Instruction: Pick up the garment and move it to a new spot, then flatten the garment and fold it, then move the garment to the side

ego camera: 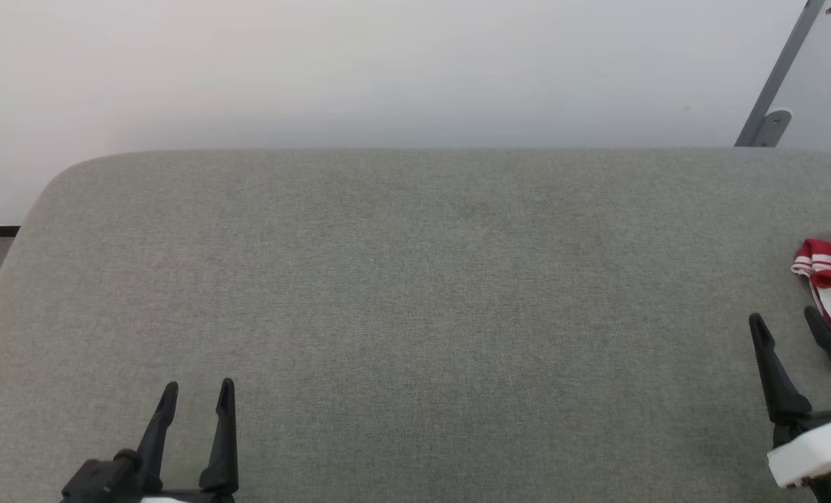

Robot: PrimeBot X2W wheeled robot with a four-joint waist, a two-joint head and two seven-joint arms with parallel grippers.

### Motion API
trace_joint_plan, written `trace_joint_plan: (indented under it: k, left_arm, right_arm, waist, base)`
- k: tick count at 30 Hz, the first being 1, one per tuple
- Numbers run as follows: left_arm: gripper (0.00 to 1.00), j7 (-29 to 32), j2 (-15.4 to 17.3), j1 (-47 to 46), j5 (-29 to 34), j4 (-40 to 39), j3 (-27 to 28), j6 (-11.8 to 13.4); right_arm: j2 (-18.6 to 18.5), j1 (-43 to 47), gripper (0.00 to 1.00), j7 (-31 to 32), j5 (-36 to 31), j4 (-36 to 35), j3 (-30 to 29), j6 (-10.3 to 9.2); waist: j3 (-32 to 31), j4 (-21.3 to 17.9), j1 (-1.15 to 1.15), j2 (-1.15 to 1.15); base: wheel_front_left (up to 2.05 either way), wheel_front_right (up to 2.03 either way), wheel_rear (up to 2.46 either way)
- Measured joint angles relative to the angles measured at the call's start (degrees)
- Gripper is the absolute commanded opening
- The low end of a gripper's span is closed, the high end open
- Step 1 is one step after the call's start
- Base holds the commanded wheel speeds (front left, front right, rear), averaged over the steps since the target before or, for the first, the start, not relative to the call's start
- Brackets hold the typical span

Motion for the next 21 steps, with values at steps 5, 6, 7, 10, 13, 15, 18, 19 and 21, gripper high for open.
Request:
trace_joint_plan:
  k: [5, 6, 7, 10, 13, 15, 18, 19, 21]
  left_arm:
    - [1.0, 0.0, 0.0, 2.5, 0.3, -2.6, 0.1, 0.0]
    - [1.0, 0.0, 0.0, 2.8, 0.4, -3.0, 0.1, 0.0]
    - [1.0, 0.0, -0.2, 3.1, 0.4, -3.2, 0.0, 0.0]
    - [1.0, 0.0, -0.4, 3.4, 0.7, -3.5, 0.0, 0.0]
    - [1.0, 0.0, -0.5, 3.4, 0.9, -3.4, 0.0, 0.0]
    - [1.0, 0.0, -0.5, 3.4, 0.9, -3.4, -0.1, 0.0]
    - [1.0, 0.0, -0.3, 3.3, 0.9, -3.2, -0.2, 0.0]
    - [1.0, 0.0, -0.3, 3.3, 0.9, -3.2, -0.2, 0.0]
    - [1.0, 0.0, -0.3, 3.3, 0.9, -3.2, -0.2, 0.0]
  right_arm:
    - [2.0, 4.6, 1.0, 1.8, -1.7, -5.7, -4.2, 0.0]
    - [2.4, 5.2, 1.0, 2.1, -1.9, -6.6, -4.9, 0.0]
    - [2.8, 5.8, 1.0, 2.4, -2.1, -7.4, -5.5, 0.0]
    - [3.7, 7.2, 1.0, 3.5, -2.5, -9.3, -6.5, 0.0]
    - [4.3, 7.5, 1.0, 4.4, -2.8, -10.6, -7.2, 0.0]
    - [4.6, 7.9, 1.0, 4.6, -3.2, -11.2, -7.4, 0.0]
    - [4.9, 8.3, 1.0, 5.1, -3.2, -12.0, -7.6, 0.0]
    - [5.0, 8.3, 1.0, 5.2, -3.3, -12.2, -7.7, 0.0]
    - [5.1, 8.4, 1.0, 5.5, -3.3, -12.5, -7.7, -0.01]
  waist:
    - [-0.4, 0.6, 0.0, 0.0]
    - [-0.4, 0.7, 0.0, 0.0]
    - [-0.4, 0.7, 0.0, 0.0]
    - [-0.4, 0.8, 0.0, 0.0]
    - [-0.4, 0.7, 0.0, 0.0]
    - [-0.5, 0.6, 0.0, 0.0]
    - [-0.5, 0.6, 0.0, 0.0]
    - [-0.5, 0.6, 0.0, 0.0]
    - [-0.4, 0.6, 0.0, 0.0]
  base:
    - [0.0, 0.0, 0.0]
    - [0.0, 0.0, 0.0]
    - [0.0, 0.0, 0.0]
    - [0.0, 0.0, 0.0]
    - [0.0, 0.0, 0.0]
    - [0.0, 0.0, 0.0]
    - [0.0, 0.0, 0.0]
    - [0.0, 0.0, 0.0]
    - [0.0, 0.0, 0.0]
